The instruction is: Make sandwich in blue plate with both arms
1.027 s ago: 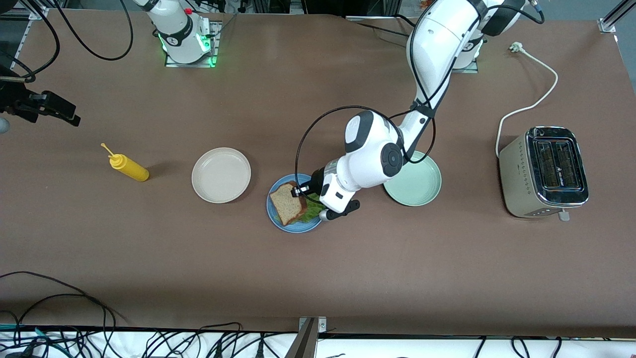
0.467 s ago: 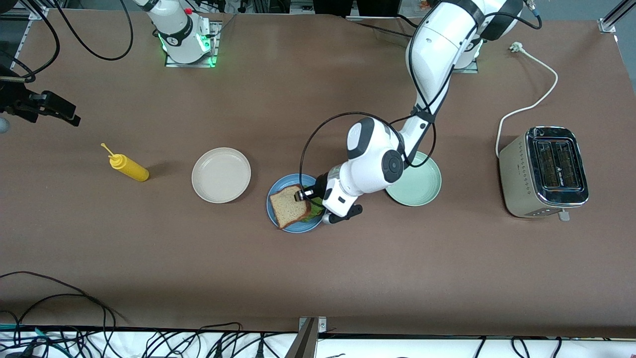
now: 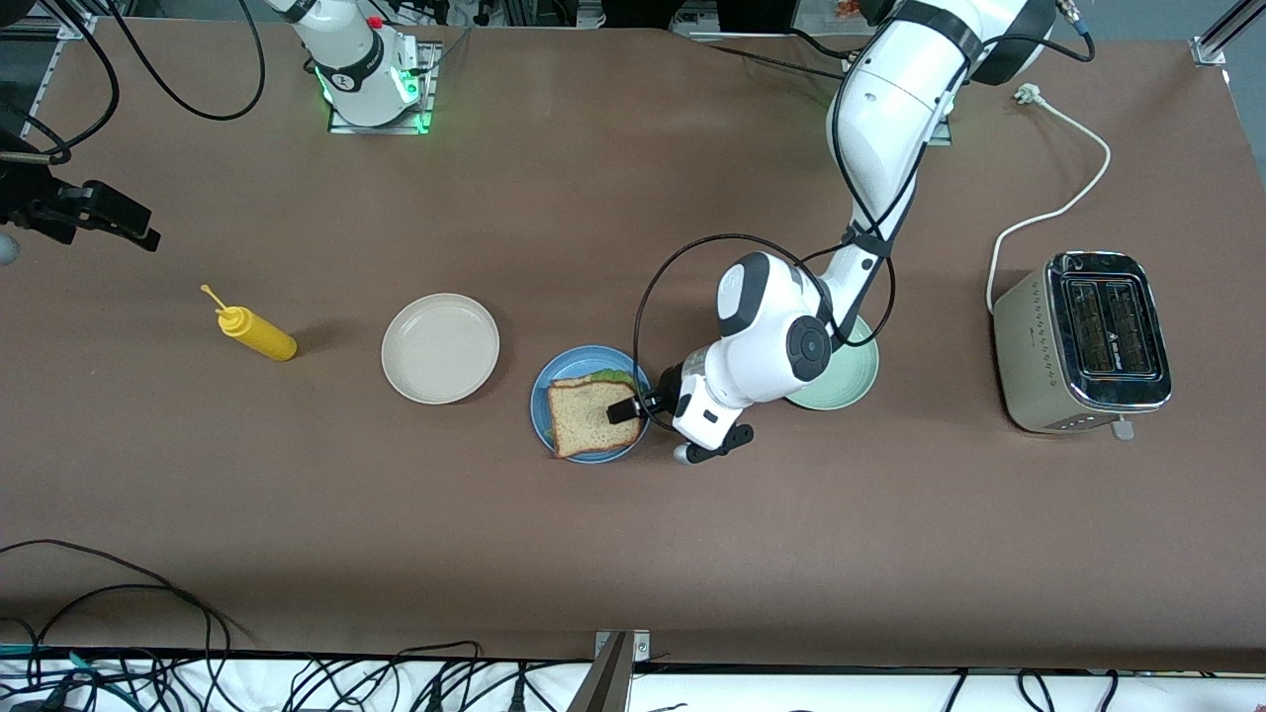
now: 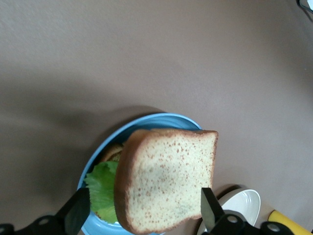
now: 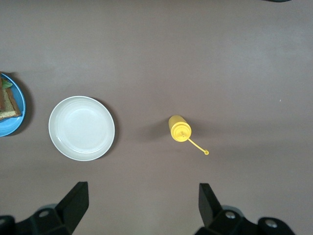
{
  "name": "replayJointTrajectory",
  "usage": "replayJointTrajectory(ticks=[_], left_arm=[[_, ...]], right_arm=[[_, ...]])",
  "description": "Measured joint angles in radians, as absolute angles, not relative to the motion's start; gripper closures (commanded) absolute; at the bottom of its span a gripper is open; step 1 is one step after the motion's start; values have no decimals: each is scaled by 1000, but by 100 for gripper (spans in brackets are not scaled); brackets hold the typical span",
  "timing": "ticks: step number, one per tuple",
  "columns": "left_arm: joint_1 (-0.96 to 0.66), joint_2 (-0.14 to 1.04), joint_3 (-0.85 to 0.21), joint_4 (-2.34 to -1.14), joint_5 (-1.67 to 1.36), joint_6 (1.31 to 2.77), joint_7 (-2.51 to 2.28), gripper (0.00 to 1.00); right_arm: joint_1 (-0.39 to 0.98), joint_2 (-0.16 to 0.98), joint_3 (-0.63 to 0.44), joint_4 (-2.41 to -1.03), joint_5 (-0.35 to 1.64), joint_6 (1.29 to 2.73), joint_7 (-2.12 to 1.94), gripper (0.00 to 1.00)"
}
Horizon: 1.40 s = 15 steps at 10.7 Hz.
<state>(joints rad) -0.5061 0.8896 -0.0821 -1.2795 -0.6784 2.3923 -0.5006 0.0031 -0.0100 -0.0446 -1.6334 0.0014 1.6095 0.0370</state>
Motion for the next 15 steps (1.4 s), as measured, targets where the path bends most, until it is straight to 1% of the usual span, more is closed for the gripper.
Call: replayJointTrajectory(ticks=[2, 4, 6, 9, 10, 12, 13, 15], left_arm=[[-480, 868, -67, -1315, -672, 2386, -416, 0], [-415, 808, -64, -1379, -672, 2337, -327, 0], [-368, 713, -55, -1466, -672, 2302, -297, 0], [-322, 551, -19, -1637, -671, 2297, -292, 0], [-289, 497, -17, -1679, -670, 2256, -284, 0], [-222, 407, -15, -1712, -526, 2149, -261, 0], [-194, 367, -15, -1714, -422, 2101, -257, 0], [-167, 299, -15, -1718, -315, 2015, -253, 0]], right_arm=[[3, -10, -45, -1633, 1, 1609, 37, 0], [3, -10, -45, -1633, 1, 1609, 37, 0], [3, -10, -45, -1633, 1, 1609, 37, 0], [3, -10, -46, -1632, 1, 1609, 37, 0], [3, -11, -46, -1632, 1, 1609, 37, 0], [3, -11, -46, -1632, 0, 1609, 37, 0], [3, -11, -46, -1632, 0, 1609, 37, 0], [3, -11, -46, -1632, 0, 1609, 37, 0]])
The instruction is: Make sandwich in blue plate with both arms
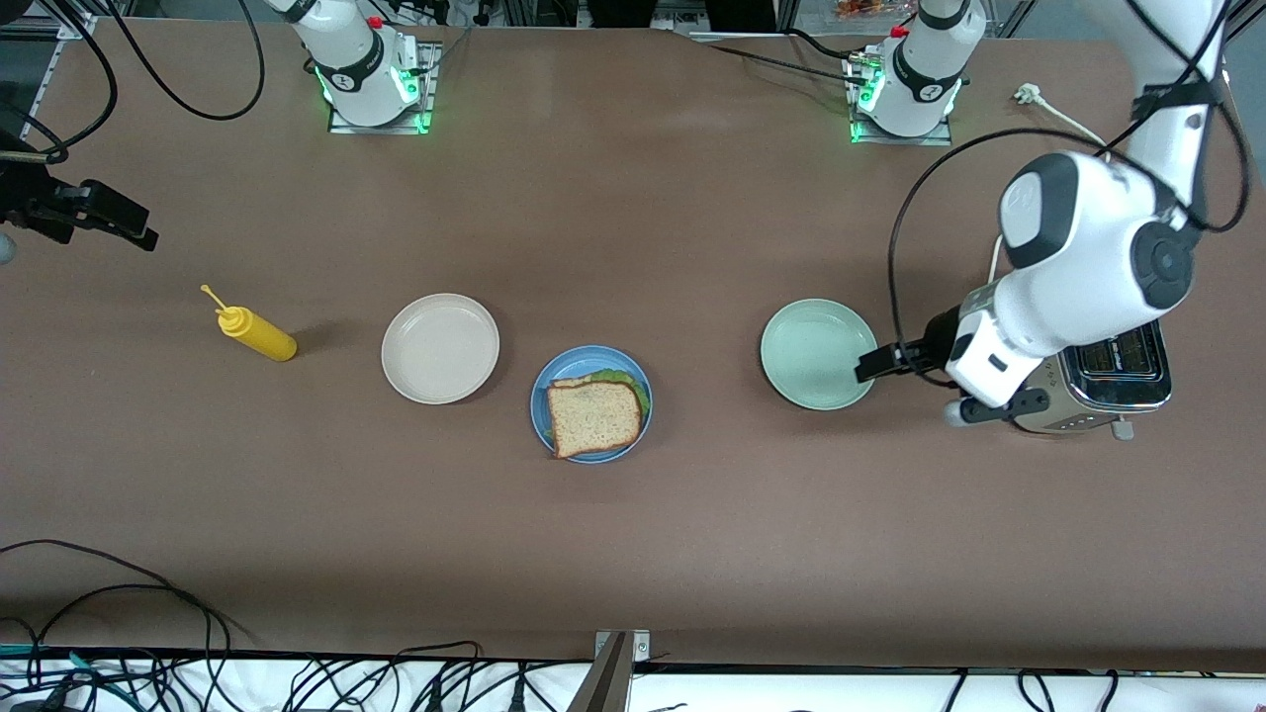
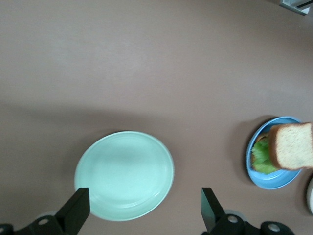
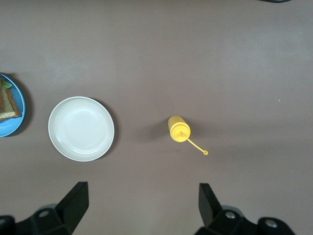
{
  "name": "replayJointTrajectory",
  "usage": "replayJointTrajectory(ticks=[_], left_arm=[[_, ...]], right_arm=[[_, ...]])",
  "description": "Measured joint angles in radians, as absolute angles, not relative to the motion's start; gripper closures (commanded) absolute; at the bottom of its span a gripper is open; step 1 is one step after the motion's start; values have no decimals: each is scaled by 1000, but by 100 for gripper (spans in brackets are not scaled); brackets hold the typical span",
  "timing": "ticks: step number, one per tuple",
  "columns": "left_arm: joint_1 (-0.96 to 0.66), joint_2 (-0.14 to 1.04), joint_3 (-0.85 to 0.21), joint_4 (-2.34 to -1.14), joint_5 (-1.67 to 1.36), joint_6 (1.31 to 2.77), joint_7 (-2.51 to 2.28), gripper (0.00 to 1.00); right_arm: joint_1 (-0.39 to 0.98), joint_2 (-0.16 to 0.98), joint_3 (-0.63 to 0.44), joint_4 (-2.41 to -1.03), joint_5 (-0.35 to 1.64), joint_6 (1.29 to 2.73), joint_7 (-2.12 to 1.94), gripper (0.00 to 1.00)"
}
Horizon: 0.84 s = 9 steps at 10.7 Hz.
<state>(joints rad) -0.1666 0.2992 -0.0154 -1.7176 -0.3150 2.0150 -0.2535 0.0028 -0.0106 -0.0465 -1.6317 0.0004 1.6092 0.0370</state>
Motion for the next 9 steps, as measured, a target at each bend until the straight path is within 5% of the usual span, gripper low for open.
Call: replayJointTrajectory(ticks=[9], left_arm=[[-100, 89, -19, -1686, 40, 1741, -169, 0]], right_arm=[[4, -11, -44, -1629, 0, 1553, 34, 0]])
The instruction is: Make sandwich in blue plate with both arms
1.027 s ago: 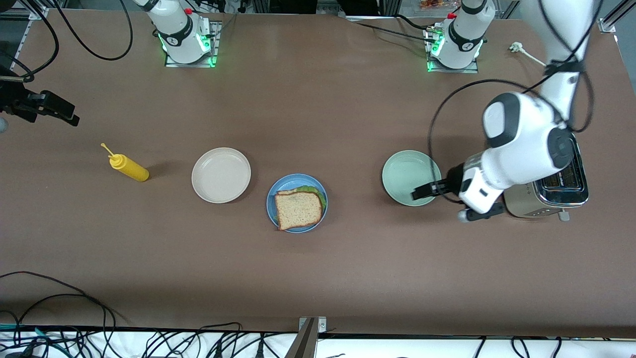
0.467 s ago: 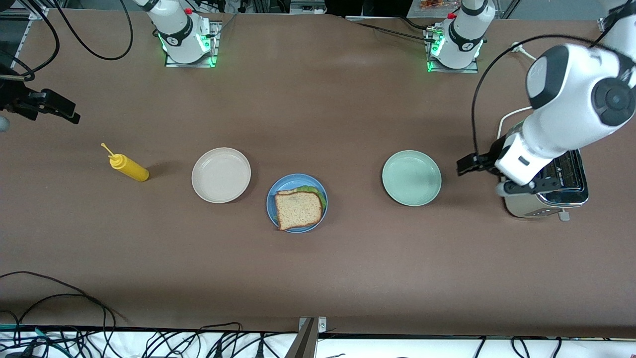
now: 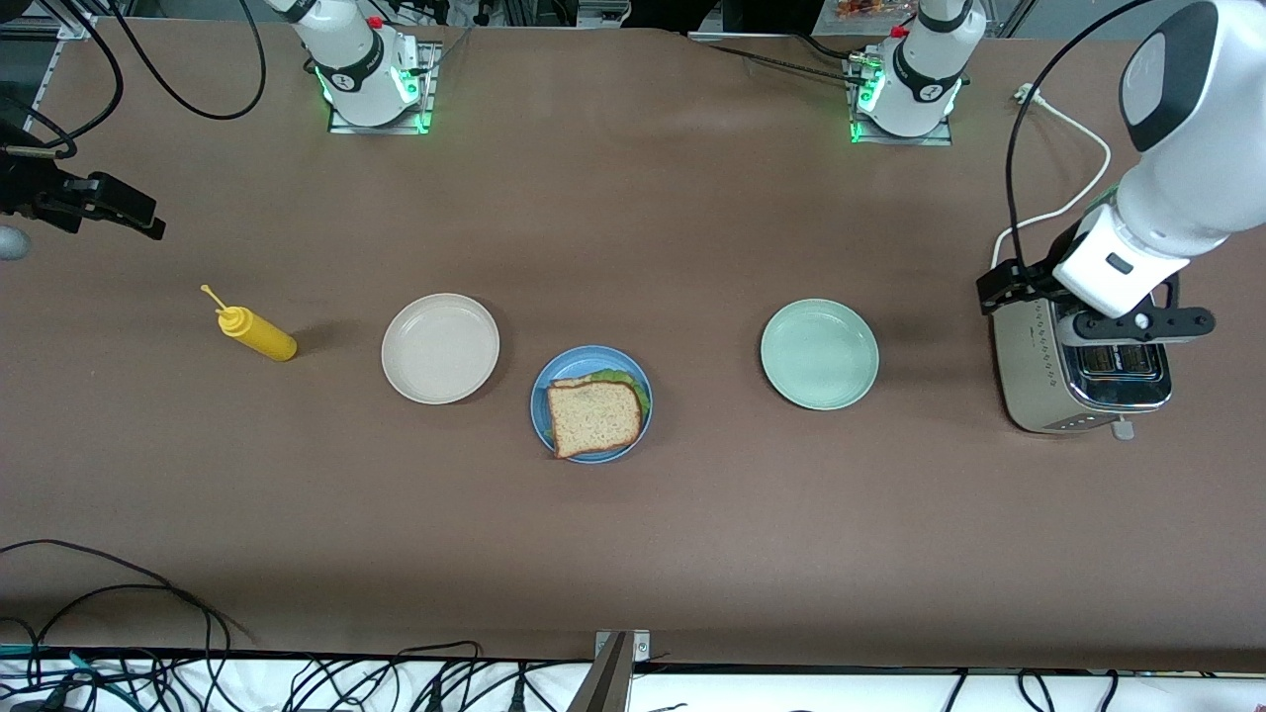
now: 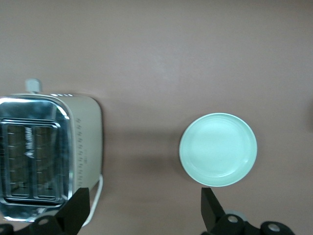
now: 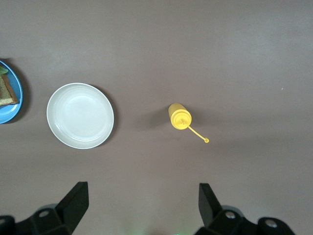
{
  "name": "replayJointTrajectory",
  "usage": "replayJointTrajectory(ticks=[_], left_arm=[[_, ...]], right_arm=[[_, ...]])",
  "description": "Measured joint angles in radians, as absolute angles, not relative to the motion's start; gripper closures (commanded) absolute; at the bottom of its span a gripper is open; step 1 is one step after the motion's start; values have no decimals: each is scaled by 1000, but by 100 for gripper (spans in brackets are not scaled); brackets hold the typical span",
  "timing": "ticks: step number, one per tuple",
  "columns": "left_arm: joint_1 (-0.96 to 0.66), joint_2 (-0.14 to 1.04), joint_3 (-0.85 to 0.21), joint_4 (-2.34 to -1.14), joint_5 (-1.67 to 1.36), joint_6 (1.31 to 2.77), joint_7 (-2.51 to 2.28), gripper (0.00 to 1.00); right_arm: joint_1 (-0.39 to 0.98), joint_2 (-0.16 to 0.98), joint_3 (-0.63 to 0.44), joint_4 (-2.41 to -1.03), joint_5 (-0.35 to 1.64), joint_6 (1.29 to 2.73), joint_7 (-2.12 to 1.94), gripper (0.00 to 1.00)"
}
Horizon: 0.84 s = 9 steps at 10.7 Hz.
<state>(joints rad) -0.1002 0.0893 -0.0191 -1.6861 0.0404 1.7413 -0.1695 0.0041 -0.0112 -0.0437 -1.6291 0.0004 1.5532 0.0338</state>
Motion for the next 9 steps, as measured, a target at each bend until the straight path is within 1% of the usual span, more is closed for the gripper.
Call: replayJointTrajectory(ticks=[4, 6, 9], left_arm=[[-91, 59, -29, -1671, 80, 1701, -123, 0], [-76, 53, -29, -1638, 80, 1664, -112, 0], [-52, 39, -29, -1624, 68, 1648, -111, 0]], right_arm=[[5, -11, -42, -1629, 0, 1549, 33, 0], [5, -11, -42, -1629, 0, 1549, 33, 0], [5, -11, -42, -1629, 0, 1545, 33, 0]])
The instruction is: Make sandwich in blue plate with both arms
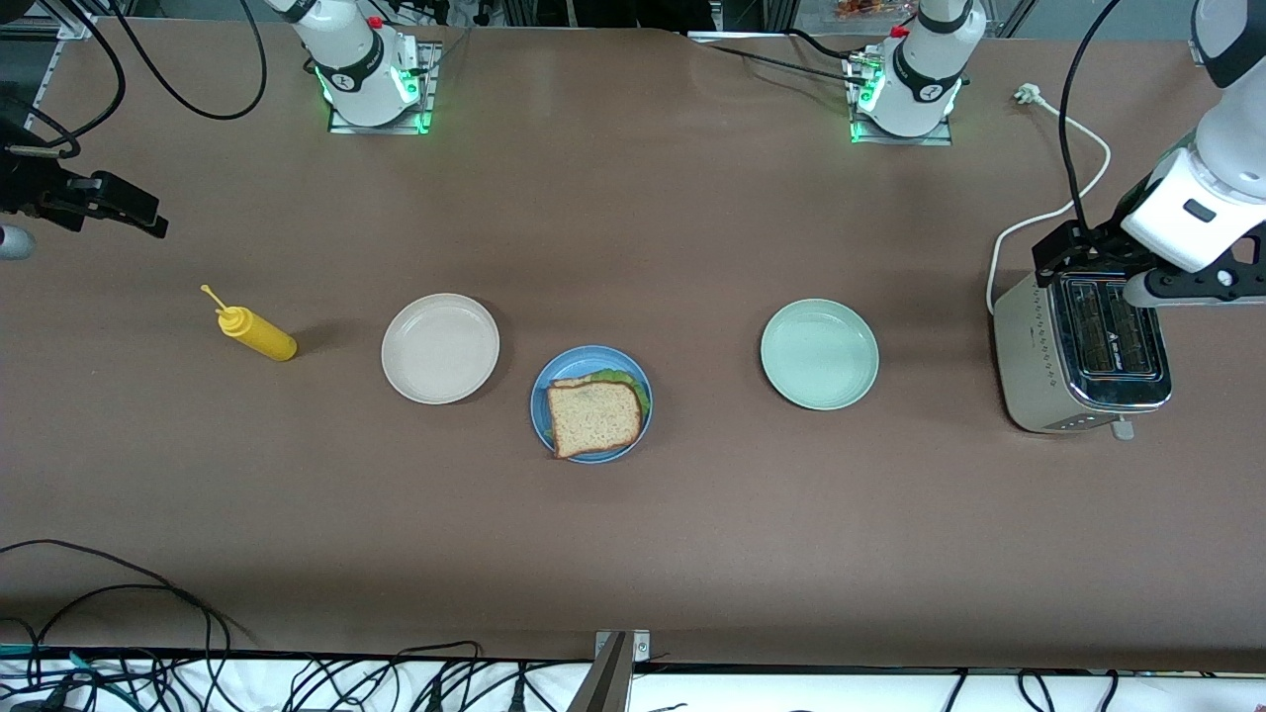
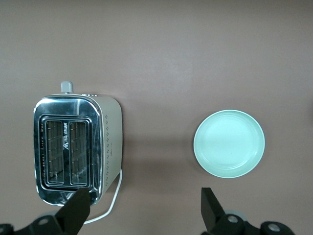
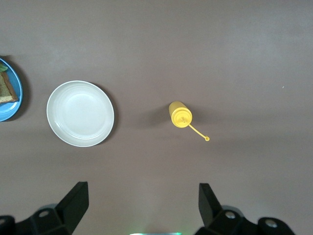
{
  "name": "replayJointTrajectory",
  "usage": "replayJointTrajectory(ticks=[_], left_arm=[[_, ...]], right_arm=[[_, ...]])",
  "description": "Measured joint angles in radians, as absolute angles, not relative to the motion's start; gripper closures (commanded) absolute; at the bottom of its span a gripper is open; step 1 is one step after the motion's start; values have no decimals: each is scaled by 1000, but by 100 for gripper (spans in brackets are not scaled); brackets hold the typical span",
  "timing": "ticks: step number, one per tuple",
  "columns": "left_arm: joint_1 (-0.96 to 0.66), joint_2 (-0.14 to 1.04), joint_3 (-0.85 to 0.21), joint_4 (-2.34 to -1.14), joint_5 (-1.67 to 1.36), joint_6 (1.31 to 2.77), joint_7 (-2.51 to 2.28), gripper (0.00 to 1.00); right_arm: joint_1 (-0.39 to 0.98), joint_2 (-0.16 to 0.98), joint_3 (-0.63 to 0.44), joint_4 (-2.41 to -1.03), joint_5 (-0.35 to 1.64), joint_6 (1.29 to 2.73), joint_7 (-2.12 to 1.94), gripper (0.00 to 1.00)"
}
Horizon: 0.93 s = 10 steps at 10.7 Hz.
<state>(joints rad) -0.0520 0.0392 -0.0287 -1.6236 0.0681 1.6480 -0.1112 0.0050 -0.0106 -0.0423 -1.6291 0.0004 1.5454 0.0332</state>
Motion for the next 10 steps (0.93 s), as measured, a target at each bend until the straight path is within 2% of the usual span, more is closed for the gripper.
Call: replayJointTrajectory(ticks=[3, 7, 10], left_arm=[[-23, 30, -29, -1623, 10, 1637, -110, 0], [28, 20, -98, -1623, 5, 1634, -111, 0], [30, 19, -107, -1623, 5, 1633, -111, 0]], right_arm=[[5, -11, -43, -1629, 0, 1545, 33, 0], [5, -11, -45, -1629, 0, 1545, 34, 0], [4, -11, -46, -1628, 0, 1546, 36, 0]])
